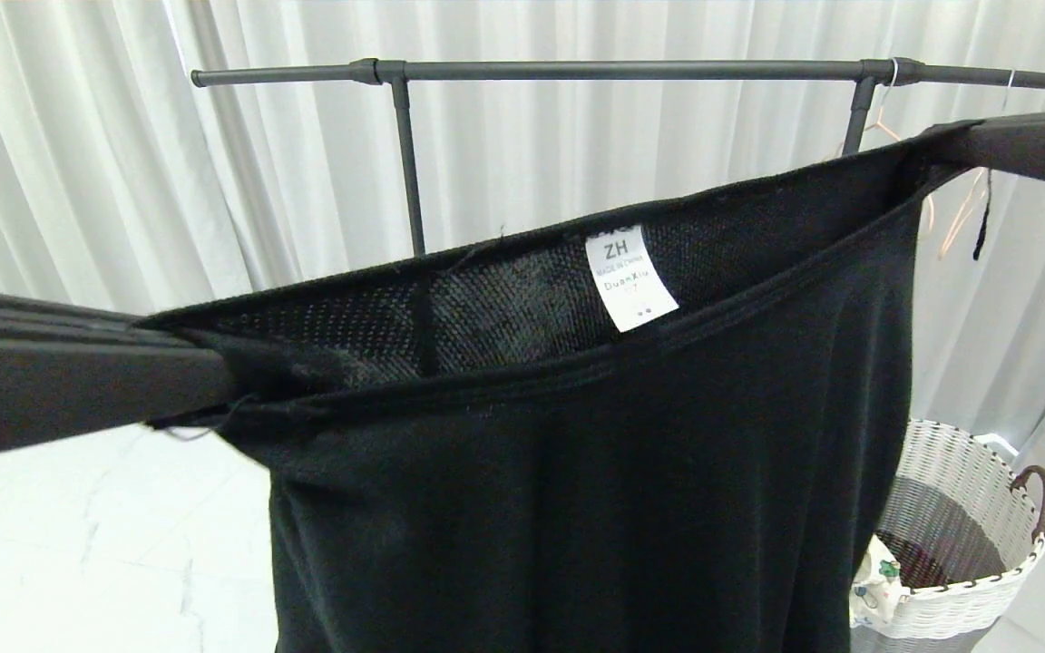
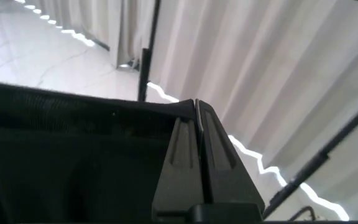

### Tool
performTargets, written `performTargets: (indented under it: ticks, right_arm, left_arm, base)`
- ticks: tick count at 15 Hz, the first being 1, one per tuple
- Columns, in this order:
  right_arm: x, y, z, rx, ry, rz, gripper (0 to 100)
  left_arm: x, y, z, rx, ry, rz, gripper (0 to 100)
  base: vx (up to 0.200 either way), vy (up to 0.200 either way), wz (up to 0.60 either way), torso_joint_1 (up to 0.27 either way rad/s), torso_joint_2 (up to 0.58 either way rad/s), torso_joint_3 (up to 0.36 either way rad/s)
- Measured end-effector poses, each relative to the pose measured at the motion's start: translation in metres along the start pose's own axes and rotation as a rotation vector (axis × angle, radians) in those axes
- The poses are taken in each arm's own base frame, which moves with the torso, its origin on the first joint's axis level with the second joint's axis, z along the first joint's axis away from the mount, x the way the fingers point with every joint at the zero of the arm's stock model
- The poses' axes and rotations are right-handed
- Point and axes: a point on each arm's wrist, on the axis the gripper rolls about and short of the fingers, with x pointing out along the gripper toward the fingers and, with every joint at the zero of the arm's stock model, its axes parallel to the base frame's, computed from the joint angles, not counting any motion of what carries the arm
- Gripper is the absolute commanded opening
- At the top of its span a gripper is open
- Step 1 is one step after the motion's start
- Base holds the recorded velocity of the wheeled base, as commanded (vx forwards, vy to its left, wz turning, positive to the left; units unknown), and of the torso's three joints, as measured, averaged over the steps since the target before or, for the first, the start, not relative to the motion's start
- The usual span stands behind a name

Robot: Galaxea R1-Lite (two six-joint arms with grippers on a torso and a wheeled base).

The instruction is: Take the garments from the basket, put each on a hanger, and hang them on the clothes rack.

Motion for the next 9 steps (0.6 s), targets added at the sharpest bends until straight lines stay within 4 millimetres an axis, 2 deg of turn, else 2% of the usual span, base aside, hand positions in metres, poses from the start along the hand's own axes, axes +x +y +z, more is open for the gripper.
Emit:
performTargets:
  ticks: [5,9]
  right_arm:
    - [0.011,0.006,-0.004,-0.005,0.028,0.021,0]
    - [0.000,-0.002,-0.006,-0.007,0.060,-0.013,0]
  left_arm:
    - [-0.011,-0.011,-0.002,0.018,-0.017,-0.095,0]
    - [-0.012,-0.007,0.001,0.014,-0.032,-0.054,0]
  base:
    - [0.000,0.000,0.00,0.000,0.00,0.000]
    - [0.000,0.000,0.00,0.000,0.00,0.000]
